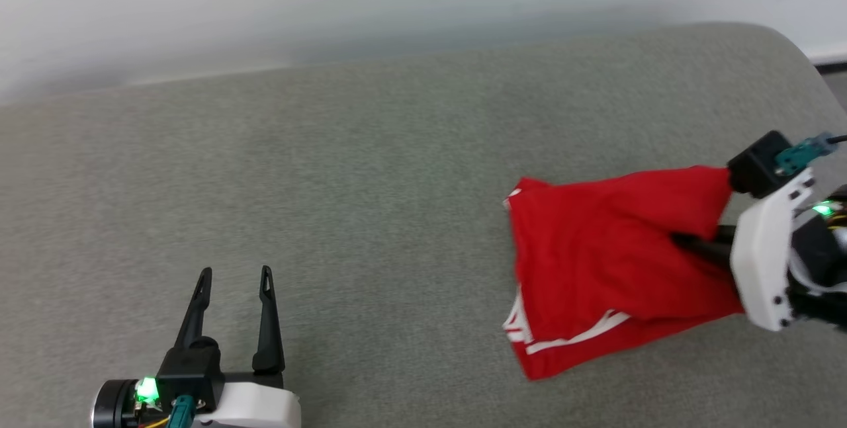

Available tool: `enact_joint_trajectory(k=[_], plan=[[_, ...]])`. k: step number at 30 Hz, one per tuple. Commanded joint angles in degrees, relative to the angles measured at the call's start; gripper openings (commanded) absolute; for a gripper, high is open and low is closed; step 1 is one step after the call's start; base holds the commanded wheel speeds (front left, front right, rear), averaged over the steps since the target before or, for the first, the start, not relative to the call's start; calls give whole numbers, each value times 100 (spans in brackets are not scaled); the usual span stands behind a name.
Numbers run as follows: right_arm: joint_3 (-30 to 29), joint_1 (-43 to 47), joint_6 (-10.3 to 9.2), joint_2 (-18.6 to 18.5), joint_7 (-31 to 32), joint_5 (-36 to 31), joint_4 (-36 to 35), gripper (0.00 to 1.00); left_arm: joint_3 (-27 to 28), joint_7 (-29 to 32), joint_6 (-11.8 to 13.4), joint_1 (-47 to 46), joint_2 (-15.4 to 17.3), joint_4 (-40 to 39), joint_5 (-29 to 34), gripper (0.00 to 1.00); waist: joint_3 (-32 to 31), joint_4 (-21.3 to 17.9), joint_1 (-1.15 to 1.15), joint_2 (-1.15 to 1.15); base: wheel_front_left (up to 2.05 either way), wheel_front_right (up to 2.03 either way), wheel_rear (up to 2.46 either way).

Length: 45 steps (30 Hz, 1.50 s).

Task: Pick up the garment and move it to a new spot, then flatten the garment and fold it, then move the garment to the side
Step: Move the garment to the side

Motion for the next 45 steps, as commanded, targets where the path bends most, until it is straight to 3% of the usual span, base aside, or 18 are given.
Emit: enact_joint_trajectory(k=[1,6,16,24,27,28,29,30,36,40,45], plan=[[38,-165,-3,-212,-62,-164,0,0,17,-11,5,-68,45,-55,43,100,327,-351,0,0,0,0,0],[-86,-387,-3,-714,-343,-566,478,0,16,-11,-56,-250,115,-129,94,100,717,-532,0,0,0,0,0],[-633,-842,-4,-975,-703,-1120,2080,0,31,-11,-94,-661,335,-350,164,100,1587,-524,0,0,0,0,0],[-1319,-1275,-3,-557,-1090,-1653,3381,0,3,-11,-101,-944,471,-509,173,100,2099,-416,0,0,0,0,0],[-1425,-1265,-3,-329,-950,-1779,3764,0,-27,-11,-67,-957,470,-501,173,100,2108,-395,0,0,0,0,0],[-1463,-1279,-3,-284,-907,-1856,3864,9,-34,-11,-62,-958,458,-481,165,100,2078,-387,0,0,0,0,0],[-1500,-1318,-4,-255,-941,-1964,3945,92,-45,-11,-43,-955,442,-462,153,100,2035,-376,0,0,0,0,0],[-1533,-1351,-4,-214,-976,-2028,4021,100,-53,-11,-25,-940,431,-441,143,100,1985,-368,0,0,0,0,0],[-1922,-1492,-4,-161,-1639,-2643,4282,100,-105,-11,48,-755,331,-353,70,100,1423,-270,0,0,0,0,0],[-2356,-1530,-4,-25,-2675,-3202,4147,100,-114,-11,101,-531,247,-281,8,100,902,-158,0,0,0,0,0],[-3122,-1249,-4,471,-4009,-3747,3718,100,-57,-11,140,-193,180,-239,-49,100,357,-10,0,0,0,0,0]])
